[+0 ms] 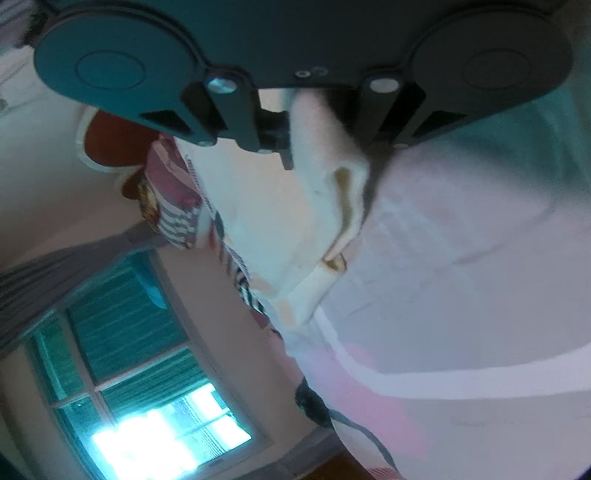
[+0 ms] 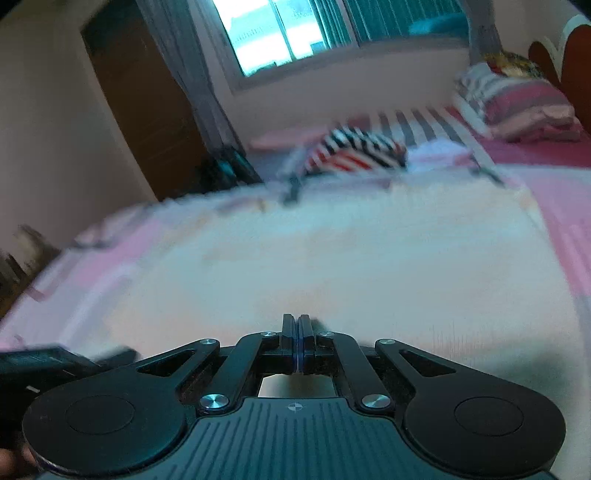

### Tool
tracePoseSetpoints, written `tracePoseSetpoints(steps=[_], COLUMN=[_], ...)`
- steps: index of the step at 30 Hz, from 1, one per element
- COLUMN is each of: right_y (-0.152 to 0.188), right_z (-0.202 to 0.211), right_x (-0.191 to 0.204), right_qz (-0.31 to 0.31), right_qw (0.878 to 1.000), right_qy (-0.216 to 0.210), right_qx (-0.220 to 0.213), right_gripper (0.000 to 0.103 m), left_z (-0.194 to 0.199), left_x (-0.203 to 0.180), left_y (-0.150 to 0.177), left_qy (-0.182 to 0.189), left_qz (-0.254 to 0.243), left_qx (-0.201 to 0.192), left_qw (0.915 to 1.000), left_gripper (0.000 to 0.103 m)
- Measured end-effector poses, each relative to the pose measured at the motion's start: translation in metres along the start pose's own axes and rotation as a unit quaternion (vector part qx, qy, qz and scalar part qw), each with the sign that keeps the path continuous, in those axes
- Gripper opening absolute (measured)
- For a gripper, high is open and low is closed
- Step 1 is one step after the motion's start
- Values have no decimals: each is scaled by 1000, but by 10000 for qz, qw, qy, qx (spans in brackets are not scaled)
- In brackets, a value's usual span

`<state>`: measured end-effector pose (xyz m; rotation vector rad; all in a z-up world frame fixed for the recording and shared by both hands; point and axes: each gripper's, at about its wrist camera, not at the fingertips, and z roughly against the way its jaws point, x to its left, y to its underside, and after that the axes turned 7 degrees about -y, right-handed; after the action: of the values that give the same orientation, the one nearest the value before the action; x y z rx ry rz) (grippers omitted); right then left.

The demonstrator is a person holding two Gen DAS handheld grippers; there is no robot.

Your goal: Fold small clothes

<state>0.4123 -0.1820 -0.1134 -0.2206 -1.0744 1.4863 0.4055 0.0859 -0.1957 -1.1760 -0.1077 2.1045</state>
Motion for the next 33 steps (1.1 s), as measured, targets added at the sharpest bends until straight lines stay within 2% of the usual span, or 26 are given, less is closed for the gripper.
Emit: tracePoseSetpoints(steps=[2,3,4,7,11,15,18,22,23,24,25,26,27,28,29,30,32,33], right_y=[-1,-2,-3,-3,-4,-7,-7,-7,-5,-3,0,2,3,4,6,6,6,6], right_z=[-1,-3,-3,9,58,111,148,191,200,207,212,214,215,215,215,215,211,208], right_x=[1,1,0,-6,-31,-64,-85,-107,-112,-119,-123,-127,-130,-132,-131,-131,-133,-132], right_qz=[-29,-37,-55,-309,-877,-1355,-1472,-1574,-1601,-1636,-1675,-1724,-1761,-1776,-1739,-1699,-1660,-1629], right_qw=[10000,10000,10000,9993,9921,9810,9748,9669,9654,9644,9640,9657,9671,9676,9686,9702,9721,9729], right_qy=[34,52,49,-22,8,147,342,634,701,766,778,739,727,763,823,830,798,754], right_qx=[-37,-25,-28,-185,-893,-1384,-1639,-1905,-1934,-1933,-1910,-1794,-1687,-1625,-1573,-1515,-1450,-1455], right_gripper=[0,0,0,0,0,0,0,0,0,0,0,0,0,0,2,6,43,44], left_z=[-2,-1,1,15,27,26,17,-7,-15,-22,-32,-41,-39,-32,-20,-9,4,8], left_x=[0,-4,-13,-47,-109,-161,-195,-225,-230,-234,-237,-242,-242,-242,-239,-235,-226,-219], left_y=[-4,-5,-5,-3,7,35,70,128,147,163,181,199,209,214,214,208,188,175], left_qy=[17,-64,-145,6,189,456,572,496,474,369,174,-84,-164,-108,48,202,304,305], left_qz=[78,-37,-246,-889,-1928,-2652,-3161,-3838,-4029,-4240,-4536,-4911,-5087,-5177,-5179,-5102,-4848,-4665], left_qx=[76,79,48,-81,-138,53,272,678,807,945,1135,1264,1237,1152,1027,897,805,745], left_qw=[9999,9999,9996,9960,9809,9631,9466,9196,9105,9000,8838,8619,8519,8477,8492,8551,8704,8809], left_gripper=[9,6,6,6,6,6,6,6,6,10,15,28,45,59,81,82,72,70])
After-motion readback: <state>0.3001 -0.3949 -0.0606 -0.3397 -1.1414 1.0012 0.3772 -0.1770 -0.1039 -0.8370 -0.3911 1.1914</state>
